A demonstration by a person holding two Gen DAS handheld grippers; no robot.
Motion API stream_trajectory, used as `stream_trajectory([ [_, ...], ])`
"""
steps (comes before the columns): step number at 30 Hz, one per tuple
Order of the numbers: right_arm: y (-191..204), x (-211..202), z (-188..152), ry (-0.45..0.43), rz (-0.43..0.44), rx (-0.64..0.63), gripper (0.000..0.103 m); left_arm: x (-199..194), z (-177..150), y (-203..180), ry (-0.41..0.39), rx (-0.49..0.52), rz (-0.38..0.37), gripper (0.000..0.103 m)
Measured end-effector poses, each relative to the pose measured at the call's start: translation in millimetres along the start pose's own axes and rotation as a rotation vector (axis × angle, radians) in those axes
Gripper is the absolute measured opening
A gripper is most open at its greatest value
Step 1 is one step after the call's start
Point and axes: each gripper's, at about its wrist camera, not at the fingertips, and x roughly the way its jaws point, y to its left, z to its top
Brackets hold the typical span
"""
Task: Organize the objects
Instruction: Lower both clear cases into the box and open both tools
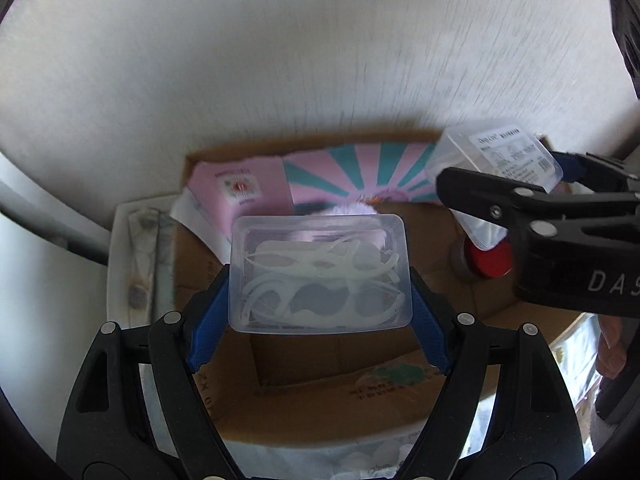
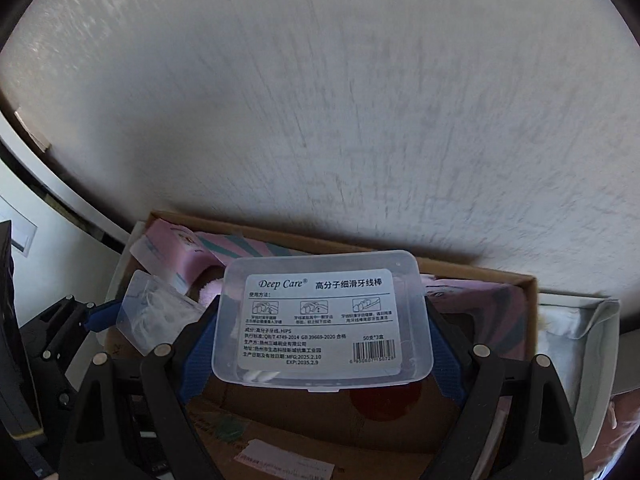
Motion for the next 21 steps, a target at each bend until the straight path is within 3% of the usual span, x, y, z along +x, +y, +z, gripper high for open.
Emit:
stream_trajectory([
  [9,-1,37,-5,0.086,0.002,-0.014,0.087,33,-8,-5,0.077,0.020,0.020,0.078],
  [17,-2,40,-8,0.109,0.010,0.006,0.087,26,-10,-12,0.078,0.039,0.017,0.079],
  [18,-2,38,-8,0.109,0.013,0.015,0.087,24,-10,-14,0.080,0.046,0.016,0.082],
  [20,-4,32,-7,0.112,0.029,0.039,0.088,18,-11,-19,0.077,0.067,0.030,0.103],
  [21,-6,29,-7,0.115,0.035,0.056,0.091,11,-13,-22,0.055,0.085,0.038,0.103],
])
